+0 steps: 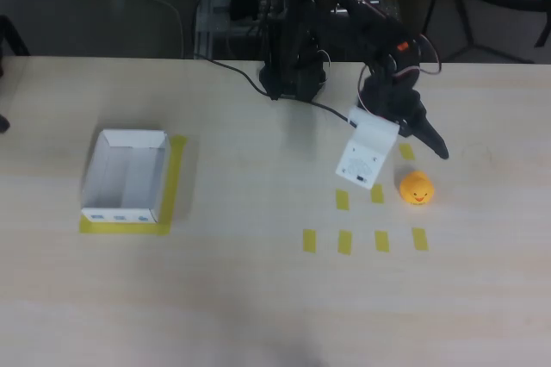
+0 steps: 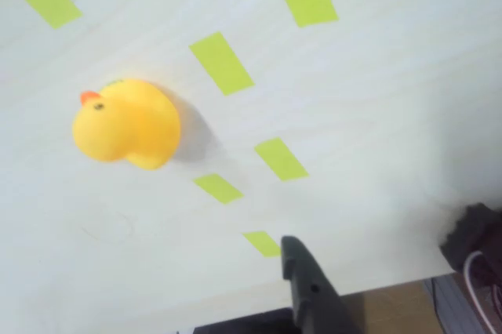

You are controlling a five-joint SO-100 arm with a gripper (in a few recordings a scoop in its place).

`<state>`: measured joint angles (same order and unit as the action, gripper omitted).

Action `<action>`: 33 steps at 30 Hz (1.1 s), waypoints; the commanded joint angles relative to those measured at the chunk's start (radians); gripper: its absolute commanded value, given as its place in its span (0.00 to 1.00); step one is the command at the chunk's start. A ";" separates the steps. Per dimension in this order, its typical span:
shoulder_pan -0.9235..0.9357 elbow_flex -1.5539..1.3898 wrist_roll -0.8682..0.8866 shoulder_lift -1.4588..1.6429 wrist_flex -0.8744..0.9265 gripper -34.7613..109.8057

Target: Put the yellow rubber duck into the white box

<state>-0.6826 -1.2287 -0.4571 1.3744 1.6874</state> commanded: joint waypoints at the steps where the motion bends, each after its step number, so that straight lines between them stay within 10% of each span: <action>1: -0.006 0.222 0.014 -0.091 0.012 0.69; 33: -0.066 0.339 0.057 -0.451 -0.011 0.67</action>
<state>-0.7179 -0.9603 -0.3942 0.9020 1.6843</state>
